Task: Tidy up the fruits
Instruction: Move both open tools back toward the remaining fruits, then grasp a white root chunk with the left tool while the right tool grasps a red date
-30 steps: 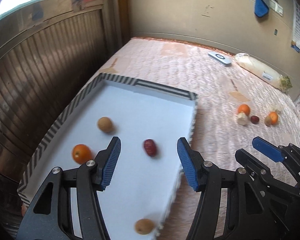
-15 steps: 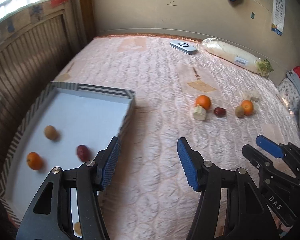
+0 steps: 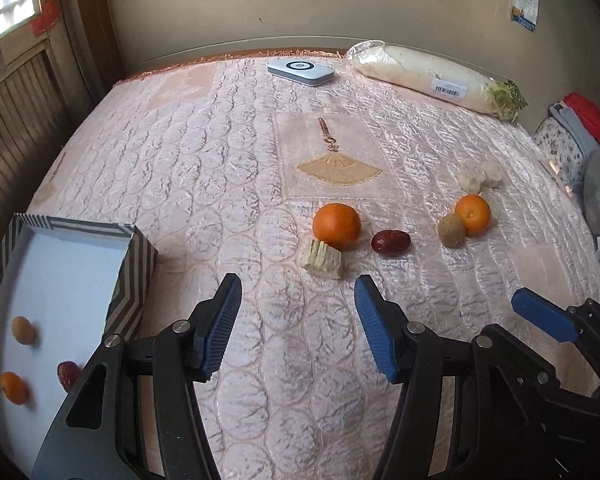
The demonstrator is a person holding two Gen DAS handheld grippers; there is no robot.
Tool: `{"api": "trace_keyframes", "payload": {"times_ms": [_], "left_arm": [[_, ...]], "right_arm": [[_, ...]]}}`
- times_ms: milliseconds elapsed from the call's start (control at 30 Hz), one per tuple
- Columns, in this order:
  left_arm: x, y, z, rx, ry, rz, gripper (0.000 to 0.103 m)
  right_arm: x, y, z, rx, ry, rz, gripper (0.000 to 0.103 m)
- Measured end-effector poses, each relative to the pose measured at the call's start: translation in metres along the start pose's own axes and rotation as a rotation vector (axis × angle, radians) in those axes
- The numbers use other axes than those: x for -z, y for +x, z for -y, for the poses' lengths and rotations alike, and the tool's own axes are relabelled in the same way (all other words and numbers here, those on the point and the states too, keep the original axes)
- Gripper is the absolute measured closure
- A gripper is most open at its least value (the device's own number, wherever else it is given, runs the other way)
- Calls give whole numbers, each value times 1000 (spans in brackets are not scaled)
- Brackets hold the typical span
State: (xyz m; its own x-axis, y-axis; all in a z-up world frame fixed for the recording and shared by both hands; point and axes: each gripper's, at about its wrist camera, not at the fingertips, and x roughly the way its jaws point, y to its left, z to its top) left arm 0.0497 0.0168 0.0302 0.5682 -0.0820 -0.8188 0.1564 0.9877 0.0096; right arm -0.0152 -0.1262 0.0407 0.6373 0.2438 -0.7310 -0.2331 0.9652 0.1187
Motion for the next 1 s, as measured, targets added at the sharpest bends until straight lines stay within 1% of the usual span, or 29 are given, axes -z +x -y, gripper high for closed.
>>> {"api": "trace_keyframes", "payload": {"times_ms": [67, 200, 333, 367, 400, 433, 467, 533, 733, 867, 1000], "left_arm": [[-4, 7, 3, 19, 13, -8, 44], [-7, 19, 6, 8, 30, -22, 44], [-8, 26, 2, 25, 11, -20, 44], [-8, 27, 1, 23, 9, -19, 46], [-8, 28, 1, 25, 9, -19, 51], [-7, 30, 0, 33, 7, -27, 65], [-7, 31, 0, 46, 1, -34, 71], [-6, 29, 0, 49, -4, -27, 75], [0, 8, -10, 1, -41, 1, 75], [7, -7, -17, -21, -53, 14, 75], [14, -14, -22, -27, -61, 15, 75]], "right_arm": [[-1, 2, 3, -1, 3, -4, 65], [-3, 6, 7, 0, 9, -11, 65], [-5, 8, 10, -4, 12, -12, 65], [-5, 9, 9, -4, 12, -13, 65], [-6, 10, 9, -5, 12, -15, 65], [-6, 11, 9, -6, 11, -16, 65], [-6, 12, 8, -8, 11, -17, 65], [-7, 15, 8, -18, 13, -20, 65], [-16, 33, 2, -50, 4, -34, 65], [-24, 51, -5, -40, -17, -50, 65], [-32, 64, -12, -34, -14, -40, 65]]}}
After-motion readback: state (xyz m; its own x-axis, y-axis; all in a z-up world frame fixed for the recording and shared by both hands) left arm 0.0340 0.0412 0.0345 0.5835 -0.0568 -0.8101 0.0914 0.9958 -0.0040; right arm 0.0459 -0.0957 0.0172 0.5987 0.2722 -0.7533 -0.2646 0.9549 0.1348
